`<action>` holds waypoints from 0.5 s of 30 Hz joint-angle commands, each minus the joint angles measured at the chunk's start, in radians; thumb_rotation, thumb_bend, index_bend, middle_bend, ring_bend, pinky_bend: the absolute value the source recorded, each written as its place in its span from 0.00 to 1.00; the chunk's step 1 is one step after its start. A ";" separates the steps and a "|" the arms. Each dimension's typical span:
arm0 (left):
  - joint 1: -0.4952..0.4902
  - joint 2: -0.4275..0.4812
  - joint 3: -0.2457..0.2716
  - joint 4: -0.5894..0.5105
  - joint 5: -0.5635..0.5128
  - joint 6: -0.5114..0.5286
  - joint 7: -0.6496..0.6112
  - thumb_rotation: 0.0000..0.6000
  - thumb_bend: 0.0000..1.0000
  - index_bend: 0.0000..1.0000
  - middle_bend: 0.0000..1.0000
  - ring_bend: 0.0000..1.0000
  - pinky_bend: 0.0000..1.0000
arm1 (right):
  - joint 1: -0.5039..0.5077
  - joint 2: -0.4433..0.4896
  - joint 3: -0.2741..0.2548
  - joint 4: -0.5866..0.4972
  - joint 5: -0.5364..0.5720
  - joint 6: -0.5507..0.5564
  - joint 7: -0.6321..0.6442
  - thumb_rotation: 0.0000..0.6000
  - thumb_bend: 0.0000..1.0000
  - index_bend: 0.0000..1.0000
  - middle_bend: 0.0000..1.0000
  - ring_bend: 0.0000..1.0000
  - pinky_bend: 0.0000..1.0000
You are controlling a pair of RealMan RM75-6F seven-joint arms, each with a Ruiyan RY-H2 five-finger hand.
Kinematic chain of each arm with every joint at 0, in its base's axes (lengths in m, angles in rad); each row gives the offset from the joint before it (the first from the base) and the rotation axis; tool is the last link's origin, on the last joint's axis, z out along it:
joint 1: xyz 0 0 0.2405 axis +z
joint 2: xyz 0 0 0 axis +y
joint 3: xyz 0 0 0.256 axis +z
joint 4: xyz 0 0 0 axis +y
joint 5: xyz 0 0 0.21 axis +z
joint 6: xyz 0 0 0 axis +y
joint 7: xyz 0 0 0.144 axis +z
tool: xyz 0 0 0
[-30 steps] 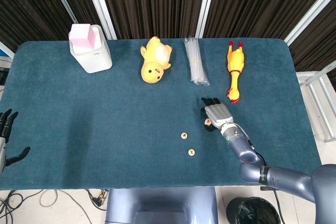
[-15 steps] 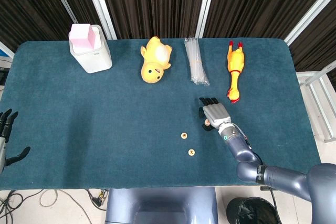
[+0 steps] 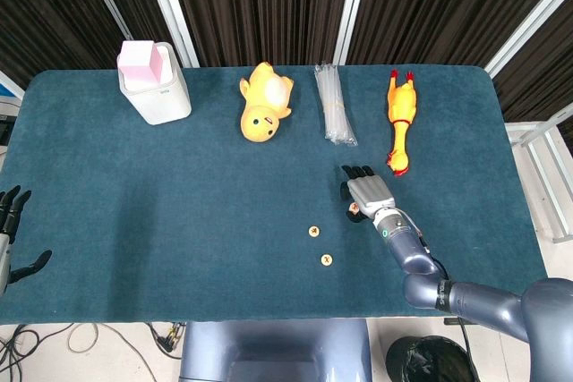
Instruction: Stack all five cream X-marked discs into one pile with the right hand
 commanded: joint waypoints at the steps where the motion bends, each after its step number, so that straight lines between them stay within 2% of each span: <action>1: 0.000 0.000 0.000 0.000 0.000 0.000 0.000 1.00 0.17 0.05 0.00 0.00 0.04 | 0.000 0.000 0.000 0.001 -0.001 -0.001 0.002 1.00 0.41 0.46 0.01 0.03 0.04; 15: 0.000 0.000 0.000 0.000 0.000 0.000 0.002 1.00 0.17 0.05 0.00 0.00 0.04 | 0.003 -0.005 0.000 0.018 0.004 -0.012 0.006 1.00 0.41 0.46 0.01 0.03 0.04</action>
